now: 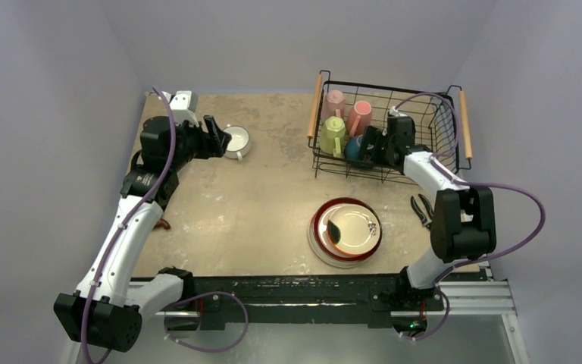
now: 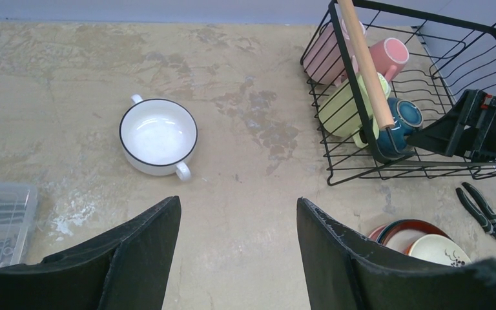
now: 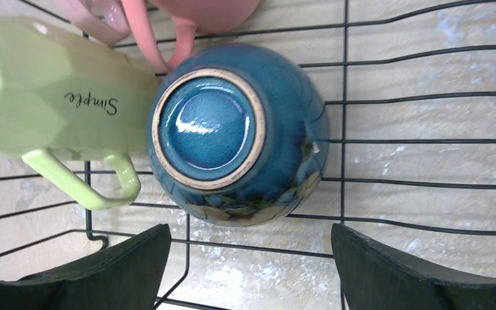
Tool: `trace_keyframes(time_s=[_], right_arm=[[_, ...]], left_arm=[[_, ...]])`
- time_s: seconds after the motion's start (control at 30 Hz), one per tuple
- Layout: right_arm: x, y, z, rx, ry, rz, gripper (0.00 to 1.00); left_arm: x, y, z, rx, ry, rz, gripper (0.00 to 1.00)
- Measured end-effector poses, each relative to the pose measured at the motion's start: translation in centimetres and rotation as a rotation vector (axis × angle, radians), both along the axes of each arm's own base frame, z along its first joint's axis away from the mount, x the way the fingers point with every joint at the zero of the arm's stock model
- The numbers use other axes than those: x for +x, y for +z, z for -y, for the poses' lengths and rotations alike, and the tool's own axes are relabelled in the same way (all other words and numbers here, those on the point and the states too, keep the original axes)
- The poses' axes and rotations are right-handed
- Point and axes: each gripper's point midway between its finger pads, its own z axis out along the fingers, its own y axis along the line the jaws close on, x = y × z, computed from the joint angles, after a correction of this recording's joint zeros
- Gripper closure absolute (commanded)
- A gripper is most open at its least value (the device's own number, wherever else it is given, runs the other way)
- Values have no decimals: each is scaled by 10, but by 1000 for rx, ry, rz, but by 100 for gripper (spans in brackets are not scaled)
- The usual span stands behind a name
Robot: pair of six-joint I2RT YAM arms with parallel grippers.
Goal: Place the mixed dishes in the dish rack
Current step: Move the bowl to the dish rack.
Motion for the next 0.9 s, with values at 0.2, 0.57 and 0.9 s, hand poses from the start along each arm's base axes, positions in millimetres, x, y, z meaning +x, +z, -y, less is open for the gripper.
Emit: trace_keyframes(time_s=[0.2, 0.57, 0.9], right_arm=[[0, -21, -8, -13, 23, -41, 21], [24, -20, -6, -36, 20, -28, 31], [39, -12, -4, -53, 8, 6, 26]], left_arm=[[0, -1, 1, 0, -2, -4, 35], [3, -5, 1, 2, -3, -19, 35], [3, -5, 1, 3, -3, -21, 35]])
